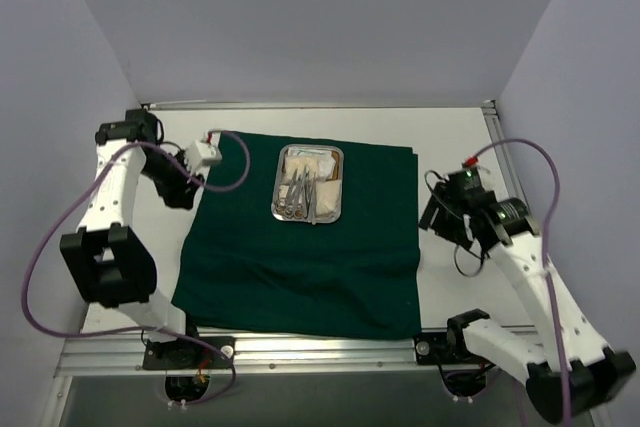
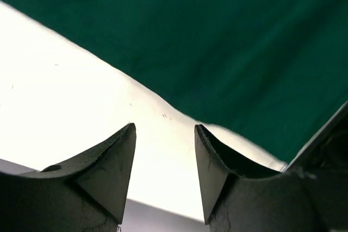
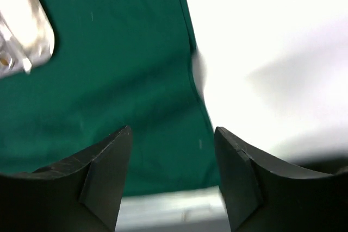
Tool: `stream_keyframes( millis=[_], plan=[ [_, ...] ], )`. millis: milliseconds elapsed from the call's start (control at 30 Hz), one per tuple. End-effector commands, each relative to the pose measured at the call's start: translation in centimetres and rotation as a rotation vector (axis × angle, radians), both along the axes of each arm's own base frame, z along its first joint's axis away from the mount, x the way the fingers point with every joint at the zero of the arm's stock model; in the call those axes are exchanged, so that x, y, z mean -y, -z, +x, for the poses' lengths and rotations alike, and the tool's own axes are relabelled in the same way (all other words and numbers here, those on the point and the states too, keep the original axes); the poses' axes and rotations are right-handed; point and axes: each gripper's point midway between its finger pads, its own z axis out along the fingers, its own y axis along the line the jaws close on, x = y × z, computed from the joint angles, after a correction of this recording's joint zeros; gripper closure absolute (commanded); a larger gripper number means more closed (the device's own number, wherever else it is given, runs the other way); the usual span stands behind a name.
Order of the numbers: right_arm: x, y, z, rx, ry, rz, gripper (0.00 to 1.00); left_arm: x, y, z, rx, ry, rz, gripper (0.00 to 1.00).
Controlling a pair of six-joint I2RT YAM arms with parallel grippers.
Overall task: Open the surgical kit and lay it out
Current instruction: Open the surgical kit at the center of the board, then move the surgical kit at the center of the board.
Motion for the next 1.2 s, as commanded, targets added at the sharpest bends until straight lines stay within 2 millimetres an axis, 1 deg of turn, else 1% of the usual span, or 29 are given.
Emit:
stream_keyframes(
  millis=[0, 33, 67, 100, 133, 167, 200, 233, 267, 300, 333, 367, 400, 433, 467, 567, 600, 633, 667, 700, 733, 867, 933, 967, 1000, 1033, 1100, 1133, 1167],
  plan=[
    [0.5, 0.8, 9.3, 0.149, -0.051, -0.150, 0.42, 2.6, -1.4, 4.6, -0.124, -0.381, -0.210, 0.44],
    [0.7, 3.1, 11.4, 0.096, -0.063, -0.176, 0.42, 2.5, -1.0, 6.4, -0.147, -0.535, -0.228, 0.43],
    [1.5, 3.2, 14.5, 0.152, -0.034, -0.152, 0.41, 2.1, 0.6, 9.3, -0.130, -0.588, -0.235, 0.24],
    [2.0, 4.2, 16.1, 0.146, -0.027, -0.147, 0.41, 1.8, 1.3, 10.6, -0.124, -0.644, -0.229, 0.23],
    [2.4, 6.5, 18.1, 0.099, -0.041, -0.151, 0.41, 1.6, 1.5, 12.0, -0.120, -0.729, -0.239, 0.23],
    [2.9, 6.8, 20.3, 0.137, -0.032, -0.148, 0.42, 1.3, 2.7, 13.8, -0.096, -0.759, -0.243, 0.23],
    [3.0, 7.5, 21.6, 0.132, -0.044, -0.165, 0.42, 1.1, 3.2, 14.6, -0.087, -0.785, -0.241, 0.23],
    [3.1, 10.2, 22.6, 0.074, -0.082, -0.194, 0.42, 0.6, 3.8, 15.2, -0.080, -0.836, -0.224, 0.23],
    [2.9, 9.5, 24.7, 0.107, -0.088, -0.198, 0.41, 0.3, 4.7, 16.4, -0.053, -0.851, -0.221, 0.23],
    [2.9, 10.4, 25.5, 0.093, -0.096, -0.206, 0.41, 0.1, 5.3, 16.8, -0.047, -0.864, -0.209, 0.22],
    [2.7, 12.9, 26.1, 0.042, -0.117, -0.205, 0.41, -0.3, 6.1, 17.1, -0.043, -0.889, -0.182, 0.22],
    [2.2, 12.9, 27.5, 0.058, -0.140, -0.199, 0.41, -0.3, 7.4, 17.5, -0.059, -0.892, -0.172, 0.23],
    [2.1, 13.8, 28.0, 0.041, -0.147, -0.197, 0.41, -0.2, 8.2, 17.5, -0.073, -0.898, -0.161, 0.23],
    [1.9, 16.1, 28.1, -0.004, -0.165, -0.191, 0.42, -0.1, 8.8, 17.5, -0.091, -0.907, -0.154, 0.25],
    [1.8, 16.7, 28.4, -0.014, -0.171, -0.193, 0.42, -0.2, 10.4, 17.5, -0.120, -0.916, -0.130, 0.27],
    [1.7, 19.2, 29.0, -0.051, -0.184, -0.189, 0.44, 0.3, 12.9, 17.2, -0.175, -0.933, -0.109, 0.32],
    [1.5, 19.3, 29.4, -0.048, -0.195, -0.188, 0.48, 0.4, 13.4, 17.2, -0.184, -0.936, -0.103, 0.33],
    [1.4, 20.5, 29.4, -0.069, -0.204, -0.177, 0.52, 0.5, 13.8, 17.2, -0.190, -0.942, -0.100, 0.35],
    [0.7, 20.7, 29.5, -0.068, -0.222, -0.147, 0.57, 0.5, 14.6, 17.0, -0.208, -0.946, -0.096, 0.38],
    [0.5, 20.7, 30.0, -0.061, -0.226, -0.140, 0.69, 0.9, 14.9, 17.0, -0.223, -0.942, -0.109, 0.41],
    [0.4, 21.3, 30.1, -0.067, -0.231, -0.132, 0.75, 1.1, 15.1, 17.0, -0.231, -0.939, -0.115, 0.45],
    [-0.2, 20.5, 32.4, -0.014, -0.238, -0.092, 0.99, 2.4, 16.1, 16.8, -0.257, -0.910, -0.117, 0.63],
    [-0.7, 20.2, 33.3, 0.006, -0.247, -0.066, 1.00, 2.7, 16.3, 16.9, -0.265, -0.906, -0.128, 0.70],
    [-0.8, 19.2, 34.4, 0.039, -0.246, -0.061, 1.00, 2.8, 16.6, 17.0, -0.273, -0.906, -0.131, 0.73],
    [-0.6, 19.0, 35.0, 0.049, -0.241, -0.056, 1.00, 3.0, 16.7, 17.1, -0.278, -0.906, -0.135, 0.81],
    [-0.4, 19.1, 35.5, 0.055, -0.234, -0.053, 1.00, 3.0, 16.5, 17.7, -0.269, -0.907, -0.148, 0.85],
    [0.6, 17.7, 37.6, 0.106, -0.202, -0.052, 1.00, 3.3, 16.9, 18.1, -0.272, -0.907, -0.150, 0.93],
    [0.9, 18.1, 38.3, 0.115, -0.192, -0.053, 1.00, 3.4, 16.8, 18.4, -0.269, -0.912, -0.154, 0.98],
    [1.3, 17.8, 39.0, 0.131, -0.178, -0.049, 1.00, 3.8, 16.7, 19.0, -0.258, -0.907, -0.161, 0.98]
  ],
)
